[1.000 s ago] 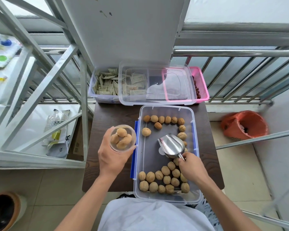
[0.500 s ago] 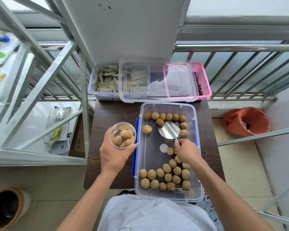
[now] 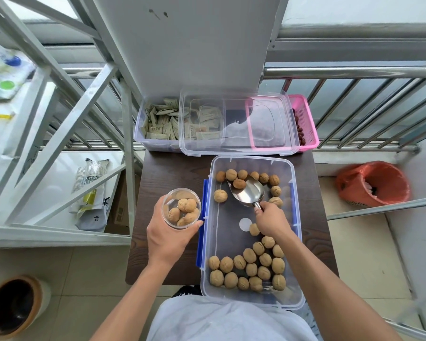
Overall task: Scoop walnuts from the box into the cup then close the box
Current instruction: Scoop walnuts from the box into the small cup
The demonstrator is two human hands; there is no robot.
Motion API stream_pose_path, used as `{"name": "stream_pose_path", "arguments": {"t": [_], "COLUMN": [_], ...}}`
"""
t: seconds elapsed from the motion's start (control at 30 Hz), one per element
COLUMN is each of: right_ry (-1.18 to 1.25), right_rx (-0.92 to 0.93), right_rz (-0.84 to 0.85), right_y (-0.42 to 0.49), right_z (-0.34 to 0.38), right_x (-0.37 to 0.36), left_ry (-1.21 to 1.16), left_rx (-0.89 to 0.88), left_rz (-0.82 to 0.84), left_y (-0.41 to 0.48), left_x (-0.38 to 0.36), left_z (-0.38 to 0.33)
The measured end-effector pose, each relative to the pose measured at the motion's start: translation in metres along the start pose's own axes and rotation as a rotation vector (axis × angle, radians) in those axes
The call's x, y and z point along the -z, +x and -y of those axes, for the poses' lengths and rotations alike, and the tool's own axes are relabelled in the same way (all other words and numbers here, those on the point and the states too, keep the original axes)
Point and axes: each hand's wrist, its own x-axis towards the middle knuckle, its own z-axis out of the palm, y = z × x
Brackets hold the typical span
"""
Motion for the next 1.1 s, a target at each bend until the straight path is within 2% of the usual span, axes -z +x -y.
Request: {"name": "stream_pose_path", "arguments": {"t": [0.83, 0.97, 1.1], "right_ry": [0.384, 0.399, 0.292], "right_rx": [0.202, 0.265, 0.326], "right_rz": [-0.092, -0.069, -0.014], "right_y": [-0.020, -0.028, -0.039], "right_z": [-0.028, -0.027, -0.021], "right_x": [0.011, 0.023, 0.047], "left_ry": [-0.014, -0.015, 0.026], "left_rx": [0.008, 0.019, 0.010], "left_rz": [0.005, 0.002, -0.001], "left_y": [-0.004, -0.002, 0.003], "left_x": [-0.003, -0.005, -0.006], "left_z": [0.000, -0.001, -0.005]}}
